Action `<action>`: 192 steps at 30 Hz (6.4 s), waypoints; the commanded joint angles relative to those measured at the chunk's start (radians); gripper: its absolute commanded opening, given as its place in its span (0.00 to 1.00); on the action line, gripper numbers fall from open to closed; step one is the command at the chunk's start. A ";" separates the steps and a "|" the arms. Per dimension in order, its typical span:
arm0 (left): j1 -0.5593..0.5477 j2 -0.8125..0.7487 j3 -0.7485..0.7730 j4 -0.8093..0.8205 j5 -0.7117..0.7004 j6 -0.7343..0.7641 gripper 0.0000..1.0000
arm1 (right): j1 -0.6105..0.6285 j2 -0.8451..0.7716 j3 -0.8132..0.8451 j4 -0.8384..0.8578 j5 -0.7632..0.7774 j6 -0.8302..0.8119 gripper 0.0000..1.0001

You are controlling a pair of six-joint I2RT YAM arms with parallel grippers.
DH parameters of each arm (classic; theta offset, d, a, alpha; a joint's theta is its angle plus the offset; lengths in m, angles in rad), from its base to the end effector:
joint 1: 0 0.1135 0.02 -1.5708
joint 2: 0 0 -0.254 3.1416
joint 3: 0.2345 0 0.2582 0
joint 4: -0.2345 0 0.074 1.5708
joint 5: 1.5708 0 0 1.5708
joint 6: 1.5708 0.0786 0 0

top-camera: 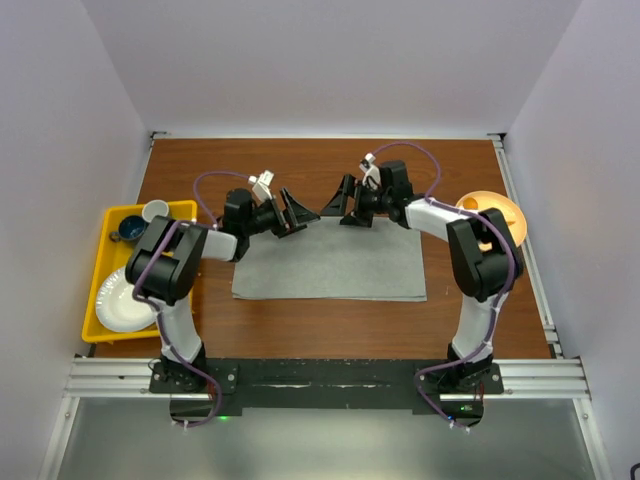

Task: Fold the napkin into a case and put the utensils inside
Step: Smooth out the rectangle-folded napkin at the center of the board.

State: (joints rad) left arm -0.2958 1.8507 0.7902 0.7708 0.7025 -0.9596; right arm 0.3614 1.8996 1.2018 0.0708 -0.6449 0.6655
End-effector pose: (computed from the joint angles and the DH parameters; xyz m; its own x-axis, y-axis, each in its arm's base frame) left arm 0.3617 -0.1633 0.1295 -0.8241 -0.4023 -0.3988 0.2438 0.3836 -0.8908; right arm 0.3984 0.2011 0.1582 -0.8873 0.1921 -0.4192 -0.2416 0.5807 0.7774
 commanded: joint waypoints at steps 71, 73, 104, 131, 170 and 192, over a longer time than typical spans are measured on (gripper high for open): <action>0.248 0.160 0.000 -0.030 -0.239 -0.103 1.00 | -0.199 0.208 -0.061 0.213 -0.030 0.114 0.98; 0.253 0.163 0.000 -0.033 -0.235 -0.096 1.00 | -0.245 0.202 -0.071 0.186 -0.044 0.068 0.98; 0.276 0.062 0.101 0.024 0.035 -0.013 1.00 | -0.408 -0.010 -0.013 -0.060 -0.140 -0.204 0.98; 0.245 0.303 0.470 -0.481 -0.121 0.396 1.00 | -0.297 -0.026 -0.141 -0.400 -0.005 -0.515 0.96; 0.001 0.051 0.484 -1.292 -0.422 1.408 0.15 | -0.050 -0.168 -0.132 -0.654 0.208 -0.831 0.28; 0.003 0.189 0.658 -1.265 -0.328 1.484 0.19 | -0.193 -0.131 0.047 -1.077 0.149 -1.192 0.25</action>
State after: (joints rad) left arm -0.2905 2.0388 1.4433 -0.5110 0.3420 0.4957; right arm 0.2222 1.7649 1.2461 -0.8883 -0.4850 -0.4122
